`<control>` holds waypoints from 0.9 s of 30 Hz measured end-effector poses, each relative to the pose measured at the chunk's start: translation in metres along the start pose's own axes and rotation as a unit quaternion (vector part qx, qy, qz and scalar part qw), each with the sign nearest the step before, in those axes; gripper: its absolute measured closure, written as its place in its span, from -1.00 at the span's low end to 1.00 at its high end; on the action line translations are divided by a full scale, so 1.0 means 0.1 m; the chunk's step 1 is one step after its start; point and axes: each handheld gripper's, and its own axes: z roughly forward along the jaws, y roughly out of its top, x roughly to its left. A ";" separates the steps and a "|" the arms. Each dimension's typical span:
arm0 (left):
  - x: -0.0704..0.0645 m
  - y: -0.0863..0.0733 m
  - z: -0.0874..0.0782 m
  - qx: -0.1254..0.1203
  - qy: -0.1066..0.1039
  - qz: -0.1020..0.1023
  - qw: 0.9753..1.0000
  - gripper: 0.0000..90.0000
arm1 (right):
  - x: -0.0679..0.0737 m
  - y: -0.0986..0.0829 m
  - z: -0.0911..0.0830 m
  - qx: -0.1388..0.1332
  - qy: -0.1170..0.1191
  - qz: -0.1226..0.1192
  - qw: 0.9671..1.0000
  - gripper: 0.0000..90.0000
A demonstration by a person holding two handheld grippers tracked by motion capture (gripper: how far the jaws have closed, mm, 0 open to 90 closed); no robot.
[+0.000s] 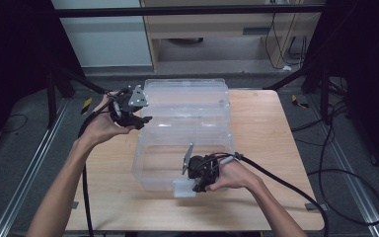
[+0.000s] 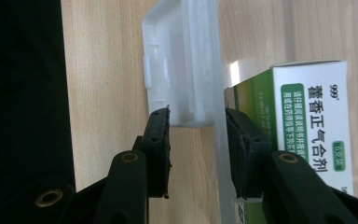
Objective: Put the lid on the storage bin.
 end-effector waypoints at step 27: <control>-0.10 0.44 0.29 0.043 -0.022 0.084 0.995 -0.06 | 0.01 -0.01 0.00 0.002 -0.005 -0.004 1.000 0.40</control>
